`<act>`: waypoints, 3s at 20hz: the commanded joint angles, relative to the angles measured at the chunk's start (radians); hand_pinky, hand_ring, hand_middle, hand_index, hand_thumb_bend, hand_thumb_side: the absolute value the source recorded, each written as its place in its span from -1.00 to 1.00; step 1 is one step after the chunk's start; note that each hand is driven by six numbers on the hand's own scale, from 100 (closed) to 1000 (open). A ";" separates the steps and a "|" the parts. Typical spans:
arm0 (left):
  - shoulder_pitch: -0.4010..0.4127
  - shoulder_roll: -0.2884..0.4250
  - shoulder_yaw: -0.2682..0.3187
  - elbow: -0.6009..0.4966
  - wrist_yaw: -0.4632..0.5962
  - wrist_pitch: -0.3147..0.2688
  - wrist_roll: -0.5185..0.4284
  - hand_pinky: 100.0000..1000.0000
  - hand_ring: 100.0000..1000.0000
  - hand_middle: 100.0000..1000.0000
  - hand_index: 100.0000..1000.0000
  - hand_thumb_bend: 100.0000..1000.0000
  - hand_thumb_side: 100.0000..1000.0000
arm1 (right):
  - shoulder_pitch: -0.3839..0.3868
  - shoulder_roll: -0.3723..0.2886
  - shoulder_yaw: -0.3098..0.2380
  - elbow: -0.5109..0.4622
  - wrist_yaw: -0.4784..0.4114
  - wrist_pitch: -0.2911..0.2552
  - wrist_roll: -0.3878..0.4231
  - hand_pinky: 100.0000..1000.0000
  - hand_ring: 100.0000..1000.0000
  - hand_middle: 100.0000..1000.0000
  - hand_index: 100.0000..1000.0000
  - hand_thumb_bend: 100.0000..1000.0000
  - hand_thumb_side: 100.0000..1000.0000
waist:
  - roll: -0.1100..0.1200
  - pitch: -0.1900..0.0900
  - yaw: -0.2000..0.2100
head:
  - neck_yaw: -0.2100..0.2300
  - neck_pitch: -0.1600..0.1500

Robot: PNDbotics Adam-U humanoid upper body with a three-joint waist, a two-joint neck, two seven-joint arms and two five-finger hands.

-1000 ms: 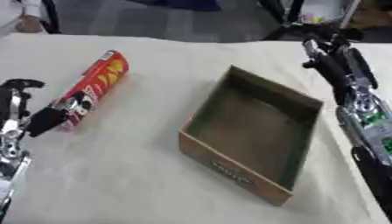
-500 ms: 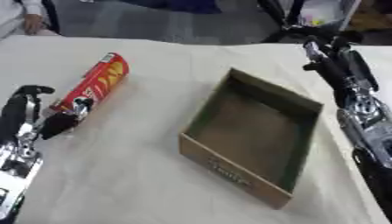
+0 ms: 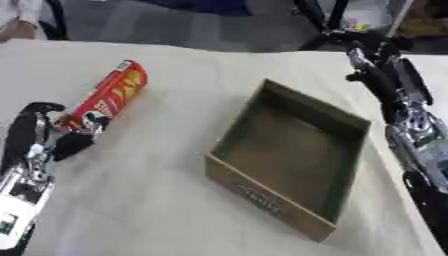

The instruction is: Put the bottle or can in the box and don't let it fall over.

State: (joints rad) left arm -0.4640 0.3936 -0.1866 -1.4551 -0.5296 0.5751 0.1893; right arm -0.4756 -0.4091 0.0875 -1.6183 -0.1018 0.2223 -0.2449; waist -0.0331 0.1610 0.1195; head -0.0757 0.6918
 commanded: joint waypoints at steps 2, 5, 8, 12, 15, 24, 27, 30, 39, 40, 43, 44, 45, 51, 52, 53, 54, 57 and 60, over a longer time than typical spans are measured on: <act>-0.027 0.001 0.017 0.006 0.004 0.005 0.017 0.12 0.52 0.61 0.50 0.21 -0.04 | -0.019 -0.019 -0.004 -0.010 -0.006 0.001 0.002 0.32 0.97 1.00 1.00 -1.00 0.07 | -0.014 0.004 0.000 | 0.001 -0.015; -0.034 -0.005 0.021 0.017 0.012 0.011 0.033 0.05 0.44 0.58 0.48 0.20 -0.05 | -0.020 -0.019 -0.003 -0.009 -0.006 0.001 0.002 0.32 0.97 1.00 1.00 -1.00 0.07 | -0.015 0.005 0.000 | 0.002 -0.018; -0.042 -0.012 0.024 0.031 0.020 0.013 0.050 0.00 0.41 0.56 0.46 0.19 -0.06 | -0.019 -0.018 -0.003 -0.008 -0.007 0.001 0.003 0.32 0.97 1.00 1.00 -1.00 0.08 | -0.016 0.006 -0.001 | 0.003 -0.020; -0.050 -0.019 0.028 0.047 0.031 0.010 0.072 -0.06 0.39 0.52 0.43 0.17 -0.06 | -0.020 -0.018 -0.004 -0.008 -0.008 0.001 0.003 0.32 0.97 1.00 1.00 -1.00 0.08 | -0.017 0.008 -0.004 | 0.004 -0.023; -0.055 -0.023 0.030 0.058 0.036 0.009 0.087 -0.13 0.35 0.48 0.41 0.15 -0.07 | -0.020 -0.018 -0.004 -0.008 -0.009 0.002 0.003 0.32 0.97 1.00 1.00 -1.00 0.08 | -0.017 0.009 -0.005 | 0.005 -0.026; -0.085 -0.025 0.031 0.110 -0.005 0.014 0.068 -0.10 0.39 0.51 0.44 0.11 -0.12 | -0.019 -0.018 -0.004 -0.009 -0.003 0.002 0.003 0.32 0.97 1.00 1.00 -1.00 0.07 | -0.017 0.011 -0.008 | 0.004 -0.026; -0.100 -0.025 0.031 0.127 -0.037 0.025 0.039 -0.08 0.40 0.51 0.46 0.11 -0.14 | -0.018 -0.017 -0.004 -0.009 -0.003 0.001 0.003 0.32 0.97 1.00 1.00 -1.00 0.07 | -0.017 0.011 -0.009 | 0.005 -0.027; -0.114 -0.025 0.031 0.146 -0.062 0.036 0.003 -0.08 0.39 0.52 0.47 0.07 -0.20 | -0.017 -0.017 -0.004 -0.009 -0.004 0.001 0.003 0.32 0.97 1.00 1.00 -1.00 0.08 | -0.016 0.011 -0.011 | 0.005 -0.028; -0.145 -0.026 0.040 0.181 -0.099 0.068 -0.069 -0.10 0.35 0.49 0.48 0.06 -0.27 | -0.014 -0.017 -0.005 -0.010 -0.005 0.000 0.002 0.32 0.97 1.00 1.00 -1.00 0.08 | -0.013 0.011 -0.013 | 0.005 -0.029; -0.148 -0.026 0.040 0.185 -0.103 0.071 -0.076 -0.12 0.34 0.48 0.48 0.06 -0.28 | -0.014 -0.017 -0.005 -0.010 -0.005 0.000 0.002 0.32 0.97 1.00 1.00 -1.00 0.08 | -0.013 0.011 -0.014 | 0.005 -0.029; -0.153 -0.026 0.040 0.193 -0.114 0.078 -0.097 -0.16 0.30 0.46 0.48 0.05 -0.30 | -0.013 -0.016 -0.005 -0.010 -0.005 -0.001 0.002 0.32 0.97 1.00 1.00 -1.00 0.08 | -0.013 0.010 -0.014 | 0.006 -0.030; -0.154 -0.026 0.041 0.194 -0.117 0.078 -0.103 -0.17 0.29 0.45 0.48 0.04 -0.31 | -0.013 -0.016 -0.005 -0.010 -0.005 -0.001 0.002 0.32 0.97 1.00 1.00 -1.00 0.08 | -0.013 0.010 -0.014 | 0.006 -0.030; -0.155 -0.027 0.041 0.194 -0.119 0.079 -0.108 -0.19 0.27 0.45 0.48 0.04 -0.33 | -0.013 -0.016 -0.006 -0.010 -0.006 -0.001 0.002 0.32 0.97 1.00 1.00 -1.00 0.08 | -0.014 0.010 -0.014 | 0.007 -0.030; -0.149 -0.030 0.046 0.201 -0.113 0.077 -0.136 -0.30 0.22 0.44 0.49 0.00 -0.49 | -0.012 -0.015 -0.006 -0.011 -0.006 -0.002 0.001 0.32 0.97 1.00 1.00 -1.00 0.08 | -0.014 0.009 -0.013 | 0.008 -0.030; -0.147 -0.030 0.047 0.202 -0.108 0.076 -0.136 -0.31 0.23 0.44 0.49 -0.01 -0.52 | -0.012 -0.015 -0.007 -0.012 -0.006 -0.002 0.001 0.32 0.97 1.00 1.00 -1.00 0.07 | -0.015 0.008 -0.013 | 0.008 -0.031; -0.145 -0.030 0.049 0.202 -0.102 0.076 -0.136 -0.32 0.23 0.44 0.48 -0.02 -0.56 | -0.012 -0.015 -0.007 -0.012 -0.006 -0.002 0.001 0.32 0.97 1.00 1.00 -1.00 0.07 | -0.015 0.008 -0.013 | 0.007 -0.031; -0.142 -0.031 0.051 0.203 -0.095 0.075 -0.133 -0.34 0.22 0.44 0.48 -0.04 -0.62 | -0.012 -0.015 -0.007 -0.012 -0.005 -0.002 0.001 0.32 0.97 1.00 1.00 -1.00 0.07 | -0.015 0.008 -0.013 | 0.007 -0.031; -0.135 -0.031 0.053 0.203 -0.074 0.071 -0.120 -0.37 0.22 0.43 0.47 -0.06 -0.67 | -0.012 -0.014 -0.007 -0.012 -0.006 -0.003 0.001 0.32 0.97 1.00 1.00 -1.00 0.07 | -0.016 0.008 -0.012 | 0.008 -0.032; -0.129 -0.032 0.054 0.201 -0.053 0.068 -0.103 -0.41 0.21 0.42 0.45 -0.12 -0.75 | -0.012 -0.014 -0.008 -0.012 -0.005 -0.003 0.002 0.32 0.97 1.00 1.00 -1.00 0.07 | -0.016 0.008 -0.012 | 0.008 -0.032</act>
State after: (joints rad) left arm -0.5980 0.3587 -0.1376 -1.2587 -0.5942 0.6421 0.0802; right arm -0.4751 -0.4090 0.0874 -1.6179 -0.1073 0.2241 -0.2429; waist -0.0386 0.1725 0.1078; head -0.0711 0.6740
